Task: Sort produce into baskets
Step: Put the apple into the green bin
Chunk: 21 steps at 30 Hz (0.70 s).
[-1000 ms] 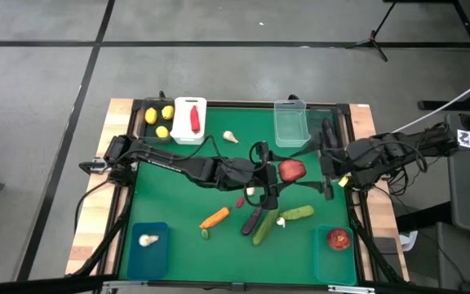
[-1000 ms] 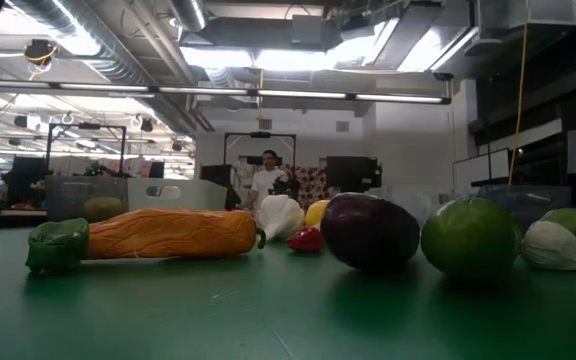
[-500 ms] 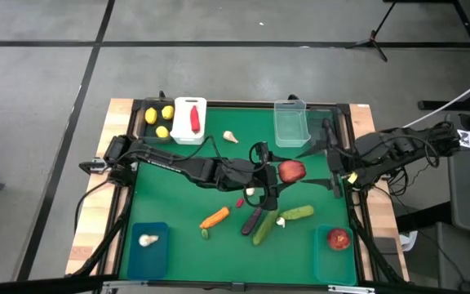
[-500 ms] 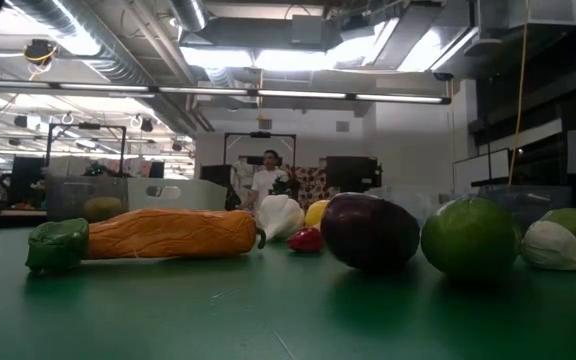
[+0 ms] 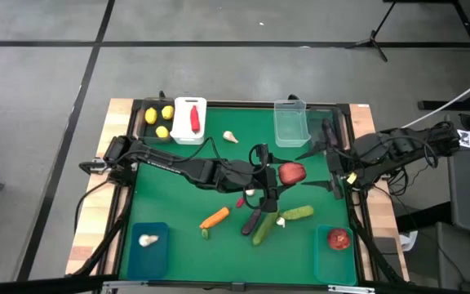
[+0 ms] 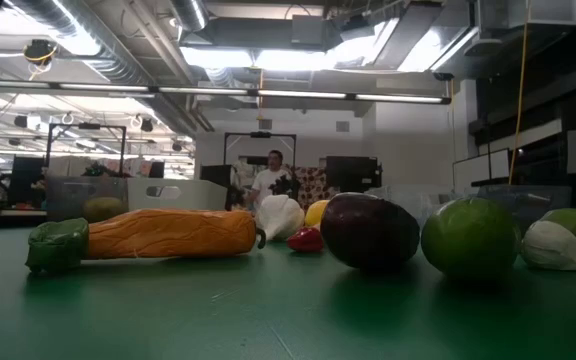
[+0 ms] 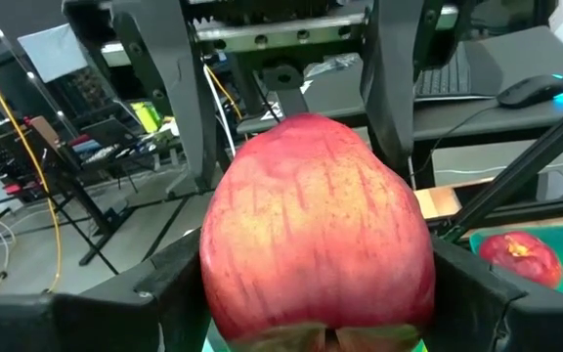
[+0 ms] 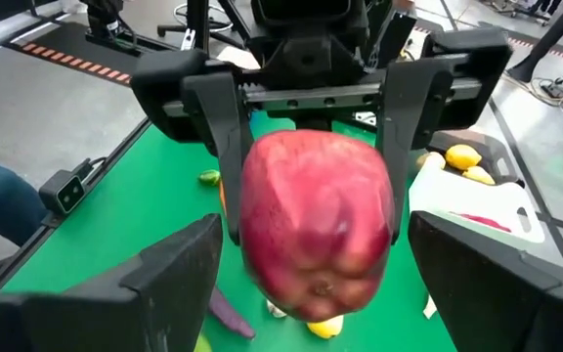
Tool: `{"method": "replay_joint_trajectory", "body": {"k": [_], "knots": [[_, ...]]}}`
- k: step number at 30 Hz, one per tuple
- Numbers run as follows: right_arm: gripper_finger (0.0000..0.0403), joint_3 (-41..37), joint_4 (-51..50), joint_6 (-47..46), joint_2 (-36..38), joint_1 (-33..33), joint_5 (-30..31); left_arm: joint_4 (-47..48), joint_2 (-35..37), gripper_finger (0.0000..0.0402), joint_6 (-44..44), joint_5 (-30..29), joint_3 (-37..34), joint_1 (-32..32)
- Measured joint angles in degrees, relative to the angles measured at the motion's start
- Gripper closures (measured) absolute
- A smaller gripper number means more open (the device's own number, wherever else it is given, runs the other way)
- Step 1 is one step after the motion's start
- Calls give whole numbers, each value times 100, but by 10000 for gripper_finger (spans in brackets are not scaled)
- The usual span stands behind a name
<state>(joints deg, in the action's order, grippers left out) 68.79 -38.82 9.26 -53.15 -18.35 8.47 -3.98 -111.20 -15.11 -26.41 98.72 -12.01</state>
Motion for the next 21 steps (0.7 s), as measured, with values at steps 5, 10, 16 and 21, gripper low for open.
{"method": "replay_joint_trajectory", "body": {"k": [5,10,16,21], "knots": [[75,0,51,0,-111,0,2,-14,0,126,3,0,0,0],[77,0,97,4,-230,0,11,10,0,126,21,-2,0,-2],[123,0,145,4,-253,0,33,25,0,126,39,0,0,0],[170,0,128,0,-251,0,133,26,0,126,68,-4,0,0]]}}
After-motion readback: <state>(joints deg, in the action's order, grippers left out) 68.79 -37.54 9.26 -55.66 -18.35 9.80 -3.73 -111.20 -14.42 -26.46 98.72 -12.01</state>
